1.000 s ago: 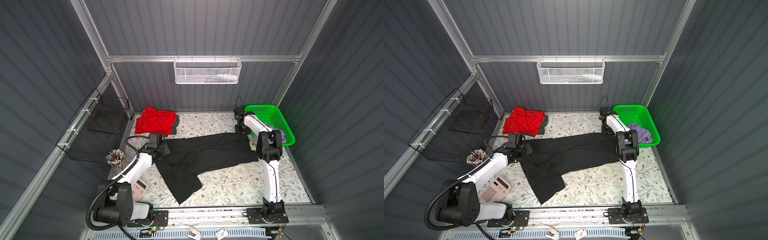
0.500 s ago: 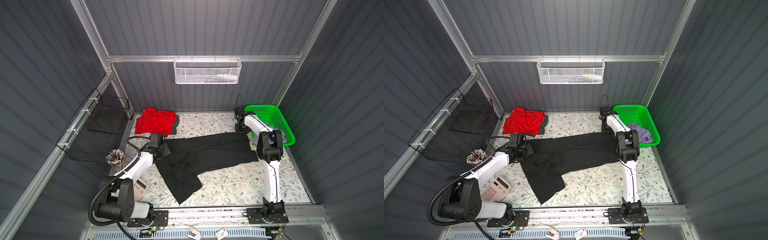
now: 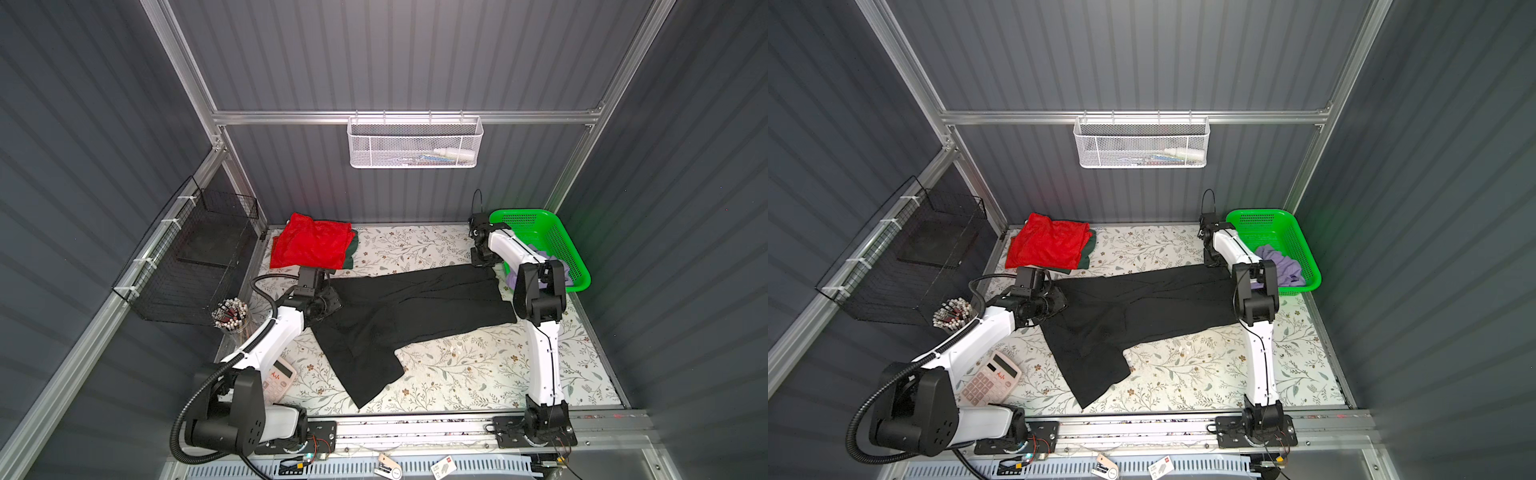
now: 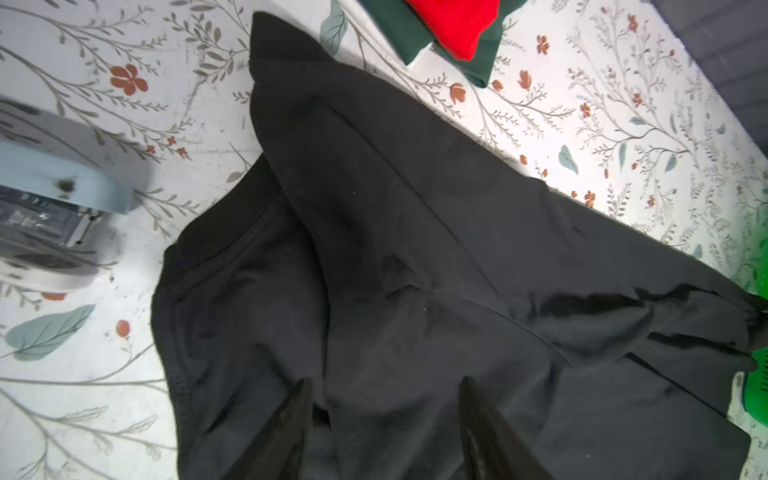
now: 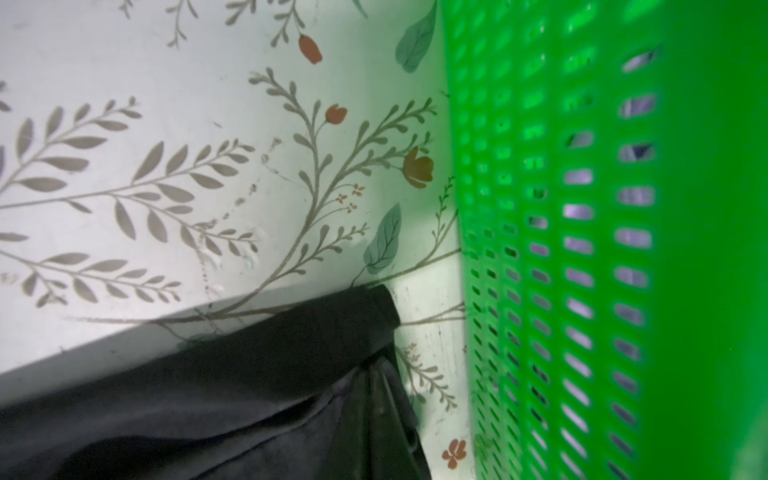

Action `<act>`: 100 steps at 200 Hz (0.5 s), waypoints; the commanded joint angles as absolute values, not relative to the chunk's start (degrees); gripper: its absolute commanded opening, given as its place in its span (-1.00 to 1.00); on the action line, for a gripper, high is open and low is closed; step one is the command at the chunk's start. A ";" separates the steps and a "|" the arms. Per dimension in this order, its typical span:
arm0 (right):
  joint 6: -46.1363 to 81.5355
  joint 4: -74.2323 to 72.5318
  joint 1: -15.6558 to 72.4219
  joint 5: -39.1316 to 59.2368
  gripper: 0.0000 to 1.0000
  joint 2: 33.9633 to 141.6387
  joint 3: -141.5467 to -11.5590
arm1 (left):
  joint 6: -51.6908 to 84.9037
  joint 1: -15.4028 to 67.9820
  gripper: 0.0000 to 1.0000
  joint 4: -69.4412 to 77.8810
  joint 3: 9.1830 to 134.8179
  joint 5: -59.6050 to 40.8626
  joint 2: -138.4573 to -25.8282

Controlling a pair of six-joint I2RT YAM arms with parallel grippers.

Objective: Fold and stack the t-shirts

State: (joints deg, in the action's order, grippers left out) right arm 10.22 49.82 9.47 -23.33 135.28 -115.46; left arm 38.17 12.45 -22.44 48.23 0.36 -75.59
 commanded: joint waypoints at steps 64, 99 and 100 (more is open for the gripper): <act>11.78 48.42 10.15 -22.07 -1.00 129.15 -109.07 | 38.09 12.83 0.13 -27.24 44.69 1.45 -73.04; 12.57 46.46 10.98 -22.87 -1.00 123.91 -102.59 | 37.65 12.83 0.13 -27.11 44.36 0.93 -74.21; 12.62 46.43 10.94 -22.90 -1.00 123.79 -102.41 | 37.68 12.88 0.13 -27.09 44.37 0.90 -74.24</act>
